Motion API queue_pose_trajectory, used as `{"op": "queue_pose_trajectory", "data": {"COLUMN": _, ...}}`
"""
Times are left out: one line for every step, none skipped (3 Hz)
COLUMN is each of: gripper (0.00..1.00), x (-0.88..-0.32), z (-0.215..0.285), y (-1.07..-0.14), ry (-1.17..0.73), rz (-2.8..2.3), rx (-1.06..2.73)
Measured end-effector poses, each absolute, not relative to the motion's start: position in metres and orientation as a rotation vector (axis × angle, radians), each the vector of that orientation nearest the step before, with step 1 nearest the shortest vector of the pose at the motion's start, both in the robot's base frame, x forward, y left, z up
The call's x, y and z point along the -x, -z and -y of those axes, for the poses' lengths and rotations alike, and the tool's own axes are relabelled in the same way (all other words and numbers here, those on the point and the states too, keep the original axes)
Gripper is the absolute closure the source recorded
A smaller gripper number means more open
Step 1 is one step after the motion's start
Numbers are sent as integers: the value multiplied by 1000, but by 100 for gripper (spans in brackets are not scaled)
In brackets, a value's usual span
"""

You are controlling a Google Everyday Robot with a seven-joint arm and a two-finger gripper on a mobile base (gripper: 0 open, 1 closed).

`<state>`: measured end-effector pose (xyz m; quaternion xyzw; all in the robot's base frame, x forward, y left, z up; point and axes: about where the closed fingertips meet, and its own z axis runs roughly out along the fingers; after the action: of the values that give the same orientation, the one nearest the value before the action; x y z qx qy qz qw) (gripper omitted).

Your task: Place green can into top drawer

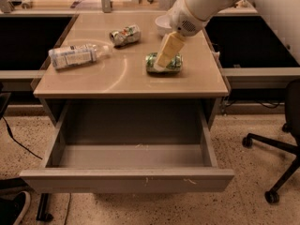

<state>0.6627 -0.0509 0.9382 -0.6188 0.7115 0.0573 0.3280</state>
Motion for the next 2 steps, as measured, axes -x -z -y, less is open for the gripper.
{"op": "queue_pose_trajectory", "data": {"gripper": 0, "x": -664, "z": 50, "y": -935, "ry": -155, "rz": -1864, "rx": 1623}}
{"op": "queue_pose_trajectory", "data": {"gripper": 0, "x": -676, "z": 59, "y": -927, "ry": -151, "rz": -1885, "rx": 1580}}
